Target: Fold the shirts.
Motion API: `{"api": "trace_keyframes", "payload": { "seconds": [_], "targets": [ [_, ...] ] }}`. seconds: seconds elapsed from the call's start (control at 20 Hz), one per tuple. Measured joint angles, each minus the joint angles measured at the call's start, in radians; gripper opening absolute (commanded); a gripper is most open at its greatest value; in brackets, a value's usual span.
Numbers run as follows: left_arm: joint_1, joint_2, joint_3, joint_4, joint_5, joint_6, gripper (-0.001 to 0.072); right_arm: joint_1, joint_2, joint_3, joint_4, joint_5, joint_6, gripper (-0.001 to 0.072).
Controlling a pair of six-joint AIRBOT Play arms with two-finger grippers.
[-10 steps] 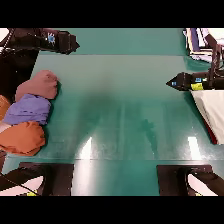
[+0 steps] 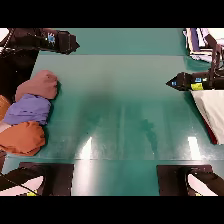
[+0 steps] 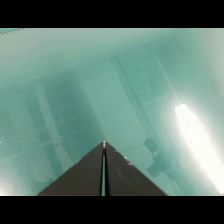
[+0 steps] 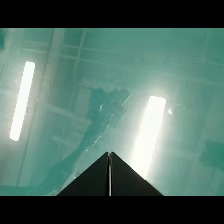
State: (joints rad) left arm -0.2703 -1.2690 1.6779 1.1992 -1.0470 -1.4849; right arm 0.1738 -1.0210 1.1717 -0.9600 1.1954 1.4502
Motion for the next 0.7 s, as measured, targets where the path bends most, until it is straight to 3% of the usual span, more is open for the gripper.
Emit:
{"api": "trace_keyframes", "payload": {
  "seconds": [0.2, 0.25, 0.3, 0.35, 0.45, 0.7],
  "targets": [
    [0.0, 0.0, 0.0, -0.003, 0.002, 0.0, 0.003, 0.0, 0.0, 0.0, 0.0, 0.0, 0.0, 0.0018],
    [0.0, 0.0, 0.0, -0.003, 0.008, 0.0, 0.0102, 0.0, 0.0, 0.0, 0.0, 0.0, 0.0, 0.0018],
    [0.0, 0.0, 0.0, 0.001, 0.016, 0.0, 0.0415, 0.0, 0.0, 0.0, 0.0, 0.0, 0.0, 0.0018],
    [0.0, 0.0, 0.0, 0.022, 0.023, 0.002, 0.055, 0.0, 0.0, 0.0, 0.0, 0.0, 0.0, 0.0018],
    [0.002, -0.01, 0.0, 0.143, 0.029, -0.011, 0.0551, 0.0, 0.0, 0.0, 0.0, 0.0, 0.0, 0.0018],
    [0.101, -0.088, -0.067, 0.48, 0.032, -0.143, 0.0551, 0.0, 0.0, 0.0, 0.0, -0.006, 0.0, 0.0018]
  ]
}}
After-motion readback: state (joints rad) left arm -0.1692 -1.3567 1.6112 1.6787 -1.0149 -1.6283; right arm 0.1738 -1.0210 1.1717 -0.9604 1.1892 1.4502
